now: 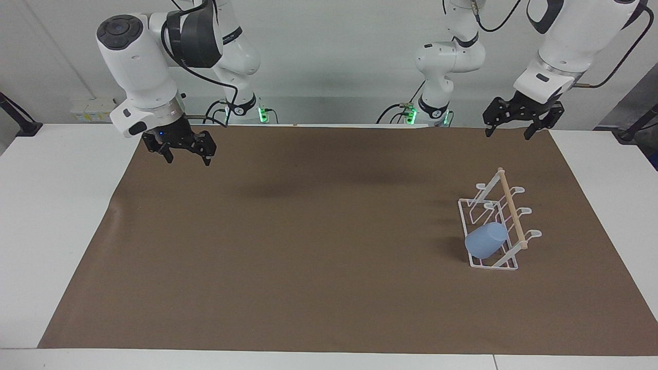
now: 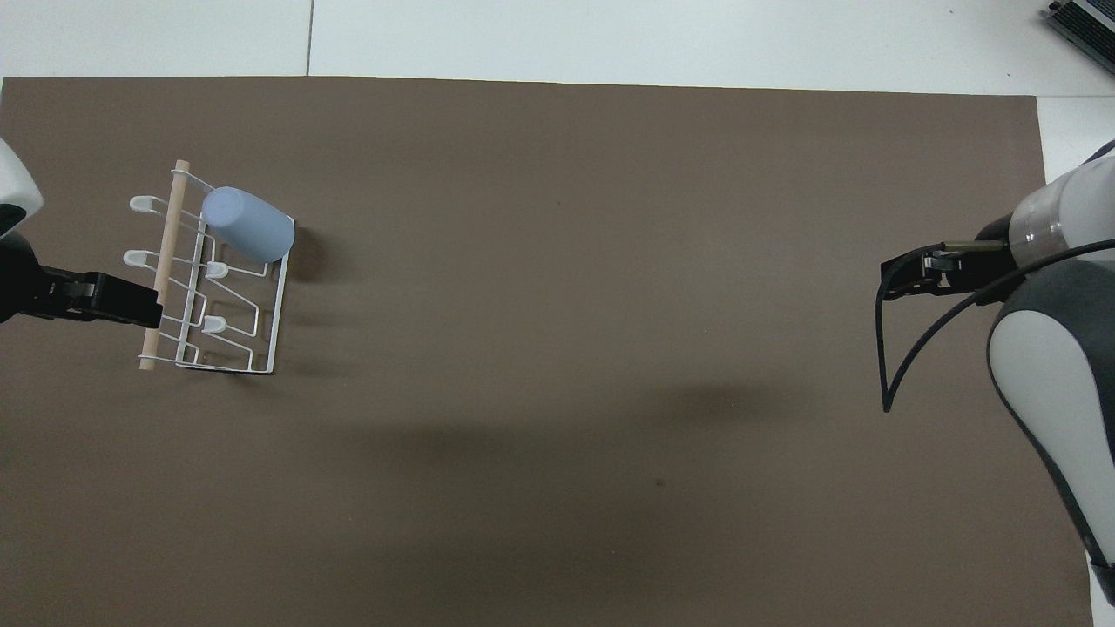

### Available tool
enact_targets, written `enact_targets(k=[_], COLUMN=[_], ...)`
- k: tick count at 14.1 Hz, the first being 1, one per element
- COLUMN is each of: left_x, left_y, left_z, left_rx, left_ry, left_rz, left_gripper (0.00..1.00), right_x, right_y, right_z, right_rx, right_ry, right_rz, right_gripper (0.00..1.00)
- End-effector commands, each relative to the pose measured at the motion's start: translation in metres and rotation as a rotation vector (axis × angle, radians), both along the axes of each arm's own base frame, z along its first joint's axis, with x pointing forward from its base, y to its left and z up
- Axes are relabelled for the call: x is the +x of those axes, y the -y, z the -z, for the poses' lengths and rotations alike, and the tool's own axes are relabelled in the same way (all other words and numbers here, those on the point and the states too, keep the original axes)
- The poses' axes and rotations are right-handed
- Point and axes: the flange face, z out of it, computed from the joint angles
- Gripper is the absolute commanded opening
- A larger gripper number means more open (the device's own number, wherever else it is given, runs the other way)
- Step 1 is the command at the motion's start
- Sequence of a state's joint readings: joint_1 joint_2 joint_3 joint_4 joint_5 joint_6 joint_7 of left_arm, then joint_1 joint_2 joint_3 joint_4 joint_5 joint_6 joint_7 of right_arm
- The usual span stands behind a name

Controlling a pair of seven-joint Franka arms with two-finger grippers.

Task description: Hang cup on cup holder

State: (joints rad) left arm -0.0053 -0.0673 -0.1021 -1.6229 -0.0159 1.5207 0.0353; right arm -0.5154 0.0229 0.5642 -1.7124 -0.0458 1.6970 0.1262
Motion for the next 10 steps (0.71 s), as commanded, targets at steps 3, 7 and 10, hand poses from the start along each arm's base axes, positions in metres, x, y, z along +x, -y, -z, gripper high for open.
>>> enact_targets(k=[3,7,10], left_x=[-0.0034,-0.0031,-0.0034], left_y=[-0.0096,-0.0121,-0.012], left_z=[-0.0012,-0.0012,-0.0021], left_rx=[0.007,0.006,0.006], left_ry=[-0.001,-0.001,0.002], left_rz=[-0.029,-0.034,-0.035], left_gripper=[1.0,1.0,1.0], right_x=[-0.005,-0.0051,-0.0051], right_y=[0.0004,0.0004,0.0004], right_z=[-0.0029,-0.0022,-0.0022], right_rx=[0.015,0.015,0.015], right_ry=[0.013,0.012,0.012], right_rz=[-0.018,-0.018,-0.018], right_gripper=[1.0,1.0,1.0])
